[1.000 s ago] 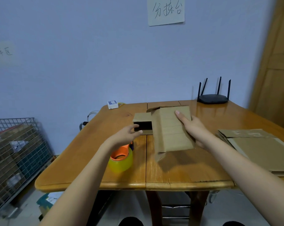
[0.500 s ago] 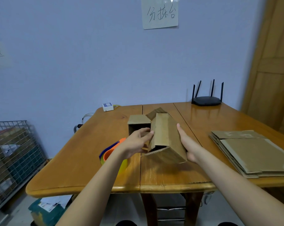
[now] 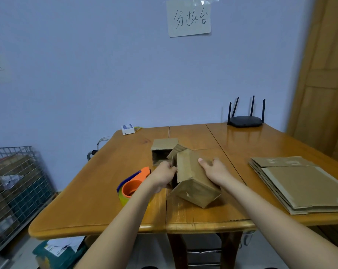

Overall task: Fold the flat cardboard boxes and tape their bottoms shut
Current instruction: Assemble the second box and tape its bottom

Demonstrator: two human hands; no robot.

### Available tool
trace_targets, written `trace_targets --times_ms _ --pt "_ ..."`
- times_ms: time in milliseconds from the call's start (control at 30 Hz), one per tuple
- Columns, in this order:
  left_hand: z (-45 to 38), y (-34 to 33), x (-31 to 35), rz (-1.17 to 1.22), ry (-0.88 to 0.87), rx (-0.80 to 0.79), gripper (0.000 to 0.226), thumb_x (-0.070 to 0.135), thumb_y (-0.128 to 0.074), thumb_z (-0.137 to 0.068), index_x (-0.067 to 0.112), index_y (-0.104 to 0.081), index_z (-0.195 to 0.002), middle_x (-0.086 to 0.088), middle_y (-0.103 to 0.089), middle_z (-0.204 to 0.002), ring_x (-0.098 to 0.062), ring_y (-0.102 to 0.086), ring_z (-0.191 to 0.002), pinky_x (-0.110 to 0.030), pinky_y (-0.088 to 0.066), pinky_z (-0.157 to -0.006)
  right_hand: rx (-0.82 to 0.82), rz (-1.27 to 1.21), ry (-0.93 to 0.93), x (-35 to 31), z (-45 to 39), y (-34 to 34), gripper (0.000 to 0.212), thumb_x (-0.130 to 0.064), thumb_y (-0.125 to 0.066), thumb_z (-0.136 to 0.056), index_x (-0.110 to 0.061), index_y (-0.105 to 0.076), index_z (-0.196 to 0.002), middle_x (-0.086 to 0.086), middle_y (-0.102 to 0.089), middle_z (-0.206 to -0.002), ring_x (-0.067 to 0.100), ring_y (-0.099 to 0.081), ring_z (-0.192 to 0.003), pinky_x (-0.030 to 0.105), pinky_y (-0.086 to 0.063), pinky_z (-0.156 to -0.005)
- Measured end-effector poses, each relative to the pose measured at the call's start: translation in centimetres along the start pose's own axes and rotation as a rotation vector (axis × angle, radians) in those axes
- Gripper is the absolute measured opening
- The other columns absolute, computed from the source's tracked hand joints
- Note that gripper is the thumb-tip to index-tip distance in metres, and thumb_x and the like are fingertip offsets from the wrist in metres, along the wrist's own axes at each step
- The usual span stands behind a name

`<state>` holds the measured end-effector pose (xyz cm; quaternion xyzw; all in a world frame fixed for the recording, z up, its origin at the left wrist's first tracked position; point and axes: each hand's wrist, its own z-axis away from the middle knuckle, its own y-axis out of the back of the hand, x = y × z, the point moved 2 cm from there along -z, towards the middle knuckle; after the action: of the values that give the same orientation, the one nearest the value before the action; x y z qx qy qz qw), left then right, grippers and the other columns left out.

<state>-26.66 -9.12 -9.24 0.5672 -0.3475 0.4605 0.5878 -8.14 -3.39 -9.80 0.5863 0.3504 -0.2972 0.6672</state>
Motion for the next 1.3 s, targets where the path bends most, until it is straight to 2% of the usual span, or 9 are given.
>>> trace_targets --times_ms 100,200,333,467,633,867,1033,1200,1300 --pt "-0.4 -0.5 0.4 -0.075 -0.031 0.102 0.024 0.016 -0.036 -0.104 0.016 -0.057 -0.116 -0.012 -0.066 -0.111 -0.027 -0.063 -0.101 -0.038 -0.057 -0.071 0.096 0.128 0.125 -2.6 0.6 0.0 0.091 -0.071 -0.046 -0.090 -0.010 -0.027 -0.155 0.014 -0.037 -0.155 0.035 -0.037 -0.142 0.051 -0.036 -0.113" --pt "-0.9 -1.2 0.9 -0.138 -0.099 0.162 0.018 0.016 -0.039 -0.103 0.016 -0.054 -0.113 -0.009 -0.064 -0.108 -0.025 -0.063 -0.092 -0.037 -0.057 -0.069 -0.029 0.175 0.160 -4.8 0.9 -0.5 0.074 -0.066 -0.056 -0.087 -0.010 -0.052 -0.134 0.009 -0.062 -0.127 0.030 -0.059 -0.117 0.043 -0.050 -0.099" --pt "-1.0 -1.6 1.2 -0.050 -0.106 0.154 0.025 0.020 -0.041 -0.103 0.021 -0.051 -0.126 -0.007 -0.062 -0.121 -0.027 -0.061 -0.108 -0.048 -0.057 -0.087 -0.143 0.236 0.150 -5.1 0.4 -0.9 0.091 -0.076 -0.066 -0.060 -0.016 -0.054 -0.127 0.002 -0.066 -0.111 0.022 -0.063 -0.099 0.037 -0.055 -0.084" --pt "-0.7 -1.3 0.8 0.031 -0.056 0.105 0.036 0.018 -0.039 -0.104 0.026 -0.041 -0.139 -0.010 -0.057 -0.133 -0.031 -0.059 -0.117 -0.052 -0.056 -0.091 -0.163 0.244 0.146 -5.3 0.8 0.1 0.049 -0.040 -0.073 -0.081 -0.013 -0.059 -0.120 0.007 -0.065 -0.111 0.024 -0.063 -0.099 0.035 -0.054 -0.081" --pt "-0.5 -1.3 0.7 0.111 0.017 0.076 0.049 0.020 -0.043 -0.104 0.029 -0.026 -0.149 -0.011 -0.048 -0.144 -0.035 -0.051 -0.128 -0.058 -0.051 -0.096 -0.214 0.173 0.105 -5.6 1.0 1.0 0.018 -0.033 -0.063 -0.087 -0.017 -0.058 -0.080 0.004 -0.064 -0.082 0.023 -0.060 -0.077 0.033 -0.048 -0.069" --pt "0.0 -1.7 1.5 0.164 0.026 0.037 0.065 0.018 -0.041 -0.104 0.042 -0.007 -0.153 -0.008 -0.035 -0.152 -0.036 -0.052 -0.126 -0.053 -0.059 -0.081 -0.242 0.238 0.119 -6.4 1.6 2.1 0.041 -0.041 -0.054 -0.091 -0.006 -0.063 -0.108 0.012 -0.072 -0.099 0.028 -0.069 -0.087 0.040 -0.056 -0.076" --pt "-0.3 -2.0 2.0 0.149 -0.013 0.048 0.070 0.015 -0.042 -0.103 0.039 0.002 -0.153 -0.006 -0.036 -0.148 -0.019 -0.061 -0.092 -0.041 -0.062 -0.069 -0.192 0.431 0.129 -7.5 1.4 2.6 0.029 -0.022 -0.039 -0.104 0.000 -0.058 -0.107 0.009 -0.059 -0.089 0.022 -0.054 -0.073 0.030 -0.043 -0.061" --pt "0.1 -1.3 2.4 0.166 0.043 0.125 0.040 0.023 -0.051 -0.098 0.035 -0.031 -0.130 -0.014 -0.042 -0.139 -0.037 -0.070 -0.089 -0.047 -0.062 -0.073 -0.110 0.453 0.169 -7.0 0.3 3.0 0.031 -0.026 -0.045 -0.105 -0.005 -0.062 -0.122 0.011 -0.066 -0.108 0.023 -0.062 -0.089 0.031 -0.051 -0.072" --pt "-0.2 -0.4 2.3 -0.306 -0.028 0.264 0.021 0.039 -0.051 -0.095 0.026 -0.053 -0.111 -0.011 -0.033 -0.139 -0.030 -0.051 -0.117 -0.043 -0.050 -0.097 -0.041 0.395 0.175 -5.9 -0.1 2.8 0.035 -0.036 -0.048 -0.104 -0.009 -0.066 -0.119 0.007 -0.068 -0.094 0.017 -0.061 -0.072 0.028 -0.049 -0.059"
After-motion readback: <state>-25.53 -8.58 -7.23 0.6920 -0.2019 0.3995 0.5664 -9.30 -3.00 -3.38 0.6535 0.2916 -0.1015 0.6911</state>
